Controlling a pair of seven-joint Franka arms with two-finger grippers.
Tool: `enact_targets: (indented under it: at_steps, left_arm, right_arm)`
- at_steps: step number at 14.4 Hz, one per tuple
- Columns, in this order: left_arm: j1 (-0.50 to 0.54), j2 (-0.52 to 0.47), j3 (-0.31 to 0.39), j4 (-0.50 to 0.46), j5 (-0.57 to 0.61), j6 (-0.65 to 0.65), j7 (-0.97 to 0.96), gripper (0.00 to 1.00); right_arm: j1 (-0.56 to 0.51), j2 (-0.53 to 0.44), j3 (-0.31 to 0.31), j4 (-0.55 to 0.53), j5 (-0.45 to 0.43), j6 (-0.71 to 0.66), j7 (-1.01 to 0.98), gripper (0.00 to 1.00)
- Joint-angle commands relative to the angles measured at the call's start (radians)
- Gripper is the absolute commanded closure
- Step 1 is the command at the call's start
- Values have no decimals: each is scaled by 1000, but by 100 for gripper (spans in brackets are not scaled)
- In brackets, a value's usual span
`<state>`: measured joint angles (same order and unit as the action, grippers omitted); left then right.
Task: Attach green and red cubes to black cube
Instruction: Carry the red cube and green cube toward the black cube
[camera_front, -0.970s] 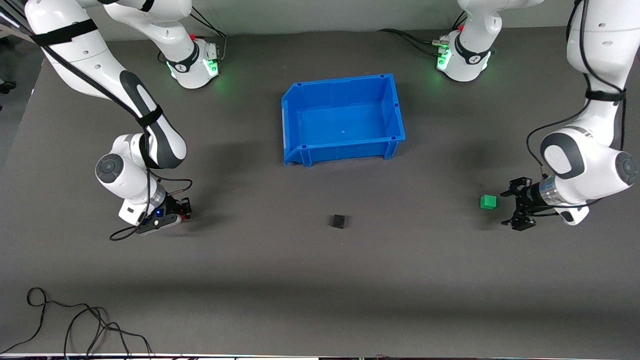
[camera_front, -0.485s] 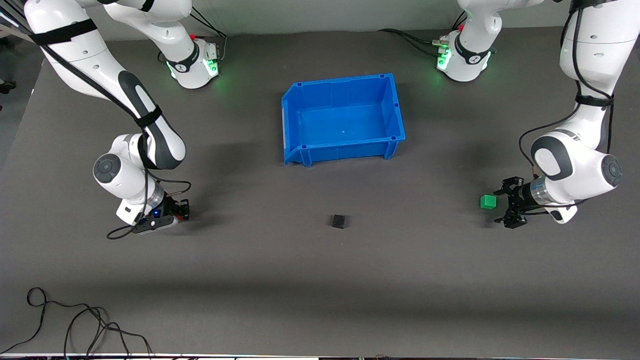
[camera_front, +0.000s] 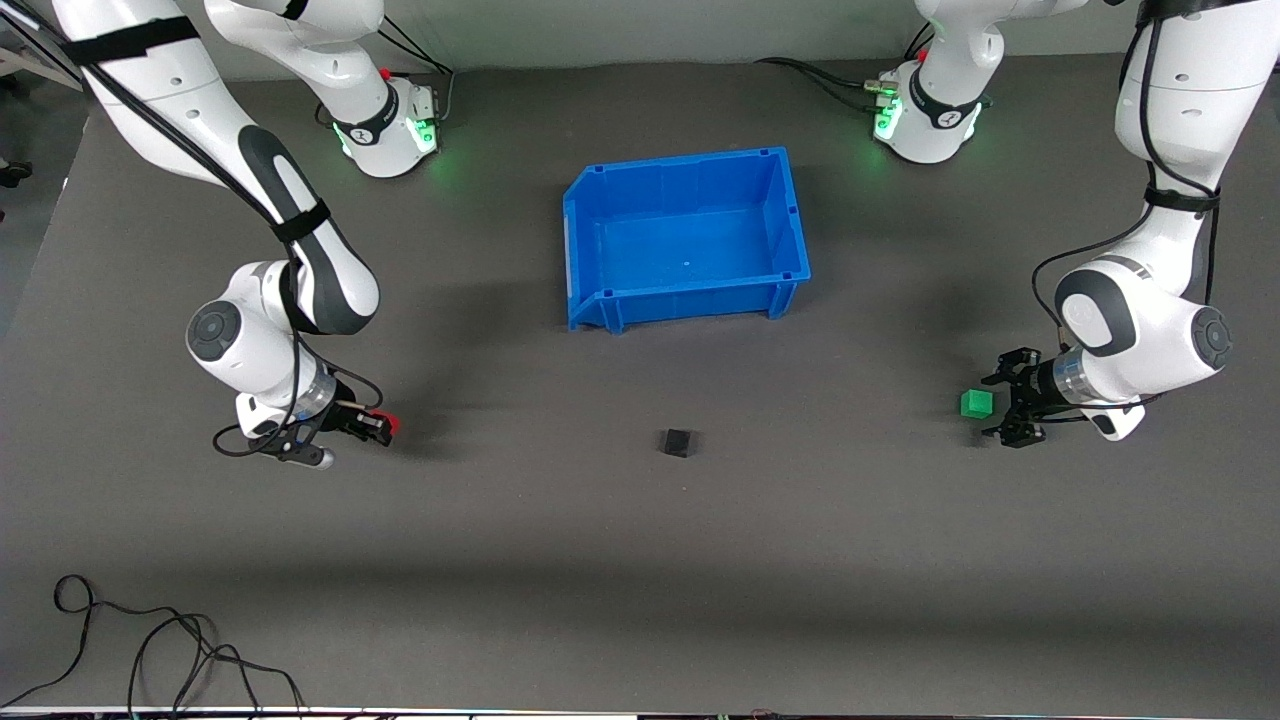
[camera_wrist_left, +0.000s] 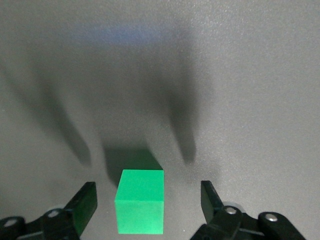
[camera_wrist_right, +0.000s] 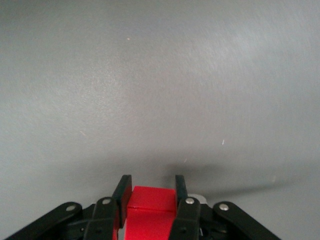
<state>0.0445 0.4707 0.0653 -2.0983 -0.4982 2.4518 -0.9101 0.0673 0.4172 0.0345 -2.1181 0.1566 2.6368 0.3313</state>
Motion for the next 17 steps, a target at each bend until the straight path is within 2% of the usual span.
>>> enact_targets:
  at_steps: [1, 2, 3, 7, 9, 12, 17]
  left_arm:
    - [-9, -40, 4, -34, -20, 16, 19, 78]
    - [-9, -41, 4, -32, -20, 16, 19, 91]
    - [-9, -41, 4, -29, -20, 15, 17, 100]
    - [-12, -41, 2, 15, -20, -19, 2, 100]
    - [-14, -38, 2, 78, -19, -66, -27, 100]
    - [-29, -27, -4, 203, -19, -181, -180, 100]
    - [-176, -4, -10, 279, -20, -165, -462, 100]
  right_arm:
    - [58, -32, -1, 91, 29, -163, 272, 100]
    - [81, -26, -1, 131, 29, -203, 384, 100]
    - [103, -20, -2, 170, 29, -242, 475, 100]
    - [150, 20, -2, 305, 28, -380, 806, 100]
    - [157, 55, -2, 390, 28, -454, 981, 100]
    - [192, 120, -2, 518, 28, -543, 1185, 100]
    - [253, 205, -4, 645, 15, -578, 1420, 100]
